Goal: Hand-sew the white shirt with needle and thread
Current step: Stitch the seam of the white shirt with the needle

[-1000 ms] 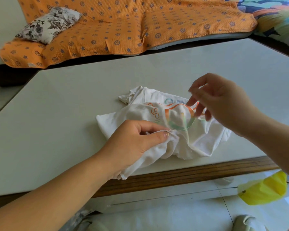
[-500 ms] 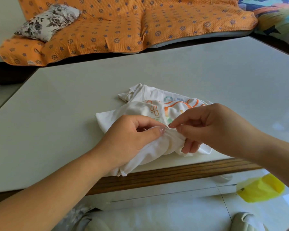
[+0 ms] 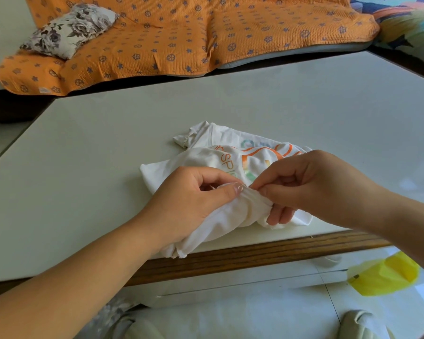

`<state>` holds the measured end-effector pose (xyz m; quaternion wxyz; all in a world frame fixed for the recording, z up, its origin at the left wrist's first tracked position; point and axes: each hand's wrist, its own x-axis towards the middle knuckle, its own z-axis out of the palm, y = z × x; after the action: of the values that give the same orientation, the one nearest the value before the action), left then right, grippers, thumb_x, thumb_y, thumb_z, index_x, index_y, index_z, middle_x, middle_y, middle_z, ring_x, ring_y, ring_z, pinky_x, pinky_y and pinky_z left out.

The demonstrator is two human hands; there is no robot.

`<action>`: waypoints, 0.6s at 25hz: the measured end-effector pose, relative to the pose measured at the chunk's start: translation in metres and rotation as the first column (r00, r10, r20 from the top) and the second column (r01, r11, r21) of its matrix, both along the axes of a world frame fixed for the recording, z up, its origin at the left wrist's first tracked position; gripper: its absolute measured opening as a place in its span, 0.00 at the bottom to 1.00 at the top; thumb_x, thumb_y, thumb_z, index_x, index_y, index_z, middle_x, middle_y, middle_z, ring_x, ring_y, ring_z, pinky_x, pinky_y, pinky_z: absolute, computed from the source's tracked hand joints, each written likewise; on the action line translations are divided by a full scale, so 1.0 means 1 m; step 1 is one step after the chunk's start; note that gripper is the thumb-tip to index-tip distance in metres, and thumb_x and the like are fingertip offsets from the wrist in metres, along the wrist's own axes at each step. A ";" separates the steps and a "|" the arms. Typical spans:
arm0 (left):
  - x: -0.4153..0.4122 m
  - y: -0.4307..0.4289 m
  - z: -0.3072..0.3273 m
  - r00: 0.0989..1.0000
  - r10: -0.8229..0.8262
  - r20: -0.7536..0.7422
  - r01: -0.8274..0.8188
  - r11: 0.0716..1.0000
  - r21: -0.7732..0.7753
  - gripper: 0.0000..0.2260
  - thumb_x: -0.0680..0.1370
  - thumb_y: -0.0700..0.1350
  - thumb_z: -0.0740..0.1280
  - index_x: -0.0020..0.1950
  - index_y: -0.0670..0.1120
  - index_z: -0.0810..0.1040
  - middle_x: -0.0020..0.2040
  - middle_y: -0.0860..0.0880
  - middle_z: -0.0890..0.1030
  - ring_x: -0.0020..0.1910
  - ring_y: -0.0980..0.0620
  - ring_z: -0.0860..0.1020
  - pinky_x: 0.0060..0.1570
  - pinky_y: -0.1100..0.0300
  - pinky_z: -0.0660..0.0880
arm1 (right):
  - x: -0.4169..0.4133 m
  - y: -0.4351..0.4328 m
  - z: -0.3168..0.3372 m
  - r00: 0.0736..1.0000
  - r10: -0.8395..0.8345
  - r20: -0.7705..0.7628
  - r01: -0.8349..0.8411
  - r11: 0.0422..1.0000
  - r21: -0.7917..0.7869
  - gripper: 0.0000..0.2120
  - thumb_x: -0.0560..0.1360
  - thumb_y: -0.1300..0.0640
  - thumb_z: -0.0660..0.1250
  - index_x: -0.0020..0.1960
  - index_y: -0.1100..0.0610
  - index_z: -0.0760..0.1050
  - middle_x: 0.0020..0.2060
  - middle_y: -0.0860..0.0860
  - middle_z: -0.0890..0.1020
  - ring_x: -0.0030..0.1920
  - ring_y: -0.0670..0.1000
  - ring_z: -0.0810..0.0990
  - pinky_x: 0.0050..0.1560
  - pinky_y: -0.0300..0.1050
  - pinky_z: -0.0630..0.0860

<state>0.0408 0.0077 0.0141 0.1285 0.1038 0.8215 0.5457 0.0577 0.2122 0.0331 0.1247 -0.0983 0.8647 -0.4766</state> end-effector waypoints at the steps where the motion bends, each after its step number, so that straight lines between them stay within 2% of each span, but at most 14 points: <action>1: 0.000 0.000 0.000 1.000 0.003 0.009 -0.003 1.000 0.007 0.04 0.76 0.47 0.71 0.45 0.54 0.86 0.44 0.53 0.86 0.49 0.52 0.84 0.54 0.57 0.79 | 0.000 0.000 0.000 1.000 -0.003 0.003 0.003 1.000 -0.004 0.10 0.75 0.62 0.66 0.44 0.49 0.83 0.30 0.50 0.85 0.32 0.46 0.84 0.39 0.31 0.75; 5: 0.000 0.001 0.000 0.999 0.003 0.054 -0.006 0.999 0.043 0.04 0.76 0.46 0.71 0.45 0.52 0.86 0.44 0.56 0.86 0.48 0.60 0.83 0.54 0.63 0.76 | 0.002 0.000 0.001 1.000 0.009 0.017 -0.009 1.000 -0.015 0.11 0.76 0.62 0.66 0.45 0.48 0.83 0.31 0.50 0.85 0.33 0.47 0.84 0.39 0.31 0.76; 8: 0.000 0.001 0.001 0.997 0.001 0.072 -0.006 0.998 0.064 0.04 0.76 0.45 0.71 0.45 0.52 0.86 0.43 0.56 0.86 0.45 0.62 0.83 0.49 0.67 0.74 | 0.001 0.000 0.001 1.000 0.012 0.027 -0.011 1.000 -0.013 0.11 0.77 0.61 0.65 0.46 0.48 0.82 0.31 0.50 0.85 0.32 0.47 0.84 0.39 0.31 0.76; 12: -0.001 0.001 -0.001 0.998 0.015 0.059 -0.018 0.998 0.057 0.04 0.75 0.46 0.71 0.44 0.52 0.86 0.43 0.52 0.86 0.46 0.56 0.83 0.50 0.62 0.76 | 0.001 0.001 0.001 1.000 -0.009 0.029 0.010 1.000 -0.028 0.09 0.77 0.61 0.65 0.46 0.50 0.82 0.30 0.51 0.85 0.32 0.48 0.84 0.39 0.32 0.76; 15: -0.001 0.001 -0.001 0.998 0.017 0.054 -0.020 0.999 0.049 0.04 0.76 0.46 0.71 0.44 0.52 0.86 0.43 0.52 0.86 0.47 0.55 0.83 0.51 0.62 0.76 | 0.001 0.001 0.001 1.000 -0.003 0.030 0.003 1.000 -0.011 0.10 0.76 0.62 0.65 0.46 0.50 0.82 0.30 0.51 0.85 0.32 0.48 0.84 0.38 0.31 0.75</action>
<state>0.0394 0.0088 0.0132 0.1430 0.0847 0.8050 0.5695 0.0587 0.2134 0.0337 0.1364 -0.0906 0.8603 -0.4829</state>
